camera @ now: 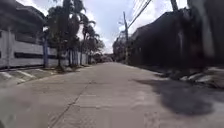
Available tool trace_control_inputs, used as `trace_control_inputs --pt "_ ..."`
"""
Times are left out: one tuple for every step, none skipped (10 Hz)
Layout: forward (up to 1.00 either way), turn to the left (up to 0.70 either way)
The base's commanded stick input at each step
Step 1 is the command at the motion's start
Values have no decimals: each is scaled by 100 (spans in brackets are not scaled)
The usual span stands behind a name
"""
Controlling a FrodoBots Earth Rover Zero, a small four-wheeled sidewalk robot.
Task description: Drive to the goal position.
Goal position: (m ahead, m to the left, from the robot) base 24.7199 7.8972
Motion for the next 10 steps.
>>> trace_control_inputs --pt "100 0" --pt "100 0" --pt "100 0" --pt "100 0" --pt "100 0" --pt "100 0" --pt "100 0" --pt "100 -7" --pt "100 -24" --pt "100 -40"
